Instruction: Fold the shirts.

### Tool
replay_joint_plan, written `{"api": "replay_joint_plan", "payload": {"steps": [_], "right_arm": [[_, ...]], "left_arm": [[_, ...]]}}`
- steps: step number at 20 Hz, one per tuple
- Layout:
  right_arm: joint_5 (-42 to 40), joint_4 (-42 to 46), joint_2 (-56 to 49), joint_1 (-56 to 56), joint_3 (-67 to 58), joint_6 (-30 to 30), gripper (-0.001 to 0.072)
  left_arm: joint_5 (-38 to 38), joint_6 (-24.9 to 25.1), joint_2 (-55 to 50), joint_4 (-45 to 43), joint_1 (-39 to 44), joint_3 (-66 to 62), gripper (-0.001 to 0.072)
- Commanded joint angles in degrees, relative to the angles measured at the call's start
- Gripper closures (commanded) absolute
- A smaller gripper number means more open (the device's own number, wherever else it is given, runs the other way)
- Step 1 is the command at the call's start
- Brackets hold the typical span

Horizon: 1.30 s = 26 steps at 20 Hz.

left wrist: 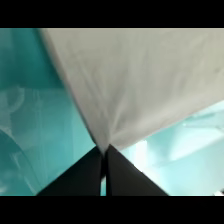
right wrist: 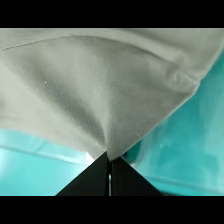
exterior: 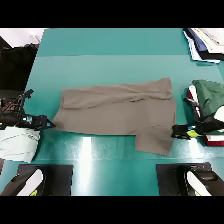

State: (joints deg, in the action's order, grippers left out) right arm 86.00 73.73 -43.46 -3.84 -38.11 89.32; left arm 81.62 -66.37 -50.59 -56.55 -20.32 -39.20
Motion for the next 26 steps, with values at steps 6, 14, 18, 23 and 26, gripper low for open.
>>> {"api": "replay_joint_plan", "payload": {"steps": [6, 14, 18, 23, 26], "right_arm": [[-6.4, 2.3, 7.1, 0.2, -7.8, 1.7, 0.069], [-17.3, 2.3, -15.8, 0.2, -23.4, -0.5, 0.069], [-18.8, 2.3, -25.5, 0.2, -30.6, -0.9, 0.069], [-18.9, 2.4, -35.2, 0.4, -37.6, -0.9, 0.0689], [-19.7, 2.3, -38.2, 0.5, -40.0, -1.0, 0.0689]], "left_arm": [[-0.2, -1.3, 4.5, 1.4, 0.0, 0.0, 0.0686], [-16.5, -1.3, 4.2, 5.6, 0.0, 0.0, 0.0686], [-26.8, -1.1, 4.2, 8.0, 0.0, 0.0, 0.0685], [-31.2, 0.9, 1.2, 9.2, 0.0, -0.1, 0.0685], [-32.3, 2.7, -3.3, 11.5, 0.0, -0.2, 0.0685]]}}
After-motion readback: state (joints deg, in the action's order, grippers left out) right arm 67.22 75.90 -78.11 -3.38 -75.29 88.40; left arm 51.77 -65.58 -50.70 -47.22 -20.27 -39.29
